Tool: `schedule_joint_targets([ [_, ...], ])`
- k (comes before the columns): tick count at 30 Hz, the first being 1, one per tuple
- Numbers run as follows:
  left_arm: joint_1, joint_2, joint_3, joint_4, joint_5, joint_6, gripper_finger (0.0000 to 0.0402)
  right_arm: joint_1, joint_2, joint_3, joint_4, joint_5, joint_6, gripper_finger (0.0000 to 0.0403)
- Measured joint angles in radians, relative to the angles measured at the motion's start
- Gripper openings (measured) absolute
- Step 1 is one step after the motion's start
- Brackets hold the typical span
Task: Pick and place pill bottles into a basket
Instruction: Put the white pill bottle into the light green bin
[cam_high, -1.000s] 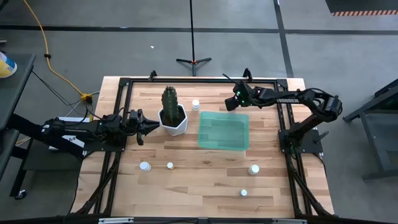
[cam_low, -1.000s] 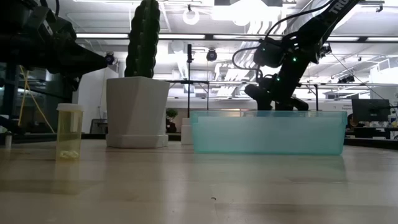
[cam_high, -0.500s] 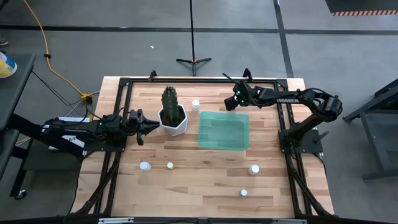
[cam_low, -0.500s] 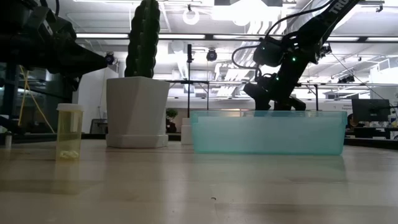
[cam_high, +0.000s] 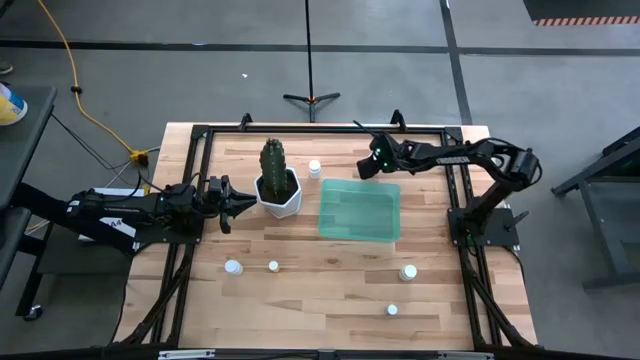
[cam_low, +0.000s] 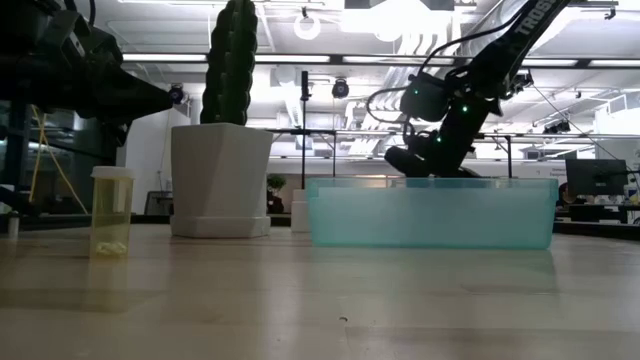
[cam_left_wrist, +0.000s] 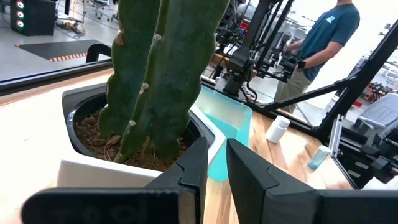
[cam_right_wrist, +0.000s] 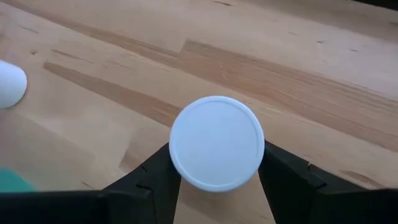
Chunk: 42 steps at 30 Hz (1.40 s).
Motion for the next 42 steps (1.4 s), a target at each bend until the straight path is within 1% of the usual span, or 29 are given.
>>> schedule_joint_targets([
  [5,0.0,0.0,0.0,0.0,0.0,-0.001,0.0097,0.011,0.0,-0.003,0.068,0.01,0.002,0.0199],
  [9,0.0,0.0,0.0,0.0,0.003,-0.003,0.0097,0.011,0.001,-0.006,0.082,0.009,0.008,0.0204],
  [12,0.0,0.0,0.0,0.0,0.004,-0.003,0.0097,0.011,0.001,-0.006,0.079,0.01,0.008,0.0195],
  [18,0.0,0.0,0.0,0.0,0.004,-0.004,0.0097,0.011,0.0,-0.006,0.076,0.026,0.007,0.0165],
  [25,0.0,0.0,0.0,0.0,0.004,-0.005,0.0097,0.011,0.0,-0.006,0.075,0.025,0.007,0.0169],
  [28,0.0,0.0,0.0,0.0,0.004,-0.005,0.0097,0.01,-0.005,-0.006,0.075,0.002,0.007,0.0164],
  [31,0.0,0.0,0.0,0.0,0.004,-0.005,0.0097,0.018,-0.025,-0.008,0.065,-0.01,0.008,0.016],
  [37,0.0,0.0,0.0,0.0,0.004,-0.005,0.0097,0.027,-0.102,-0.007,0.068,0.012,0.001,0.0163],
  [42,0.0,0.0,0.0,0.0,0.004,-0.005,0.0097,0.046,-0.17,-0.007,0.048,-0.024,-0.022,0.016],
])
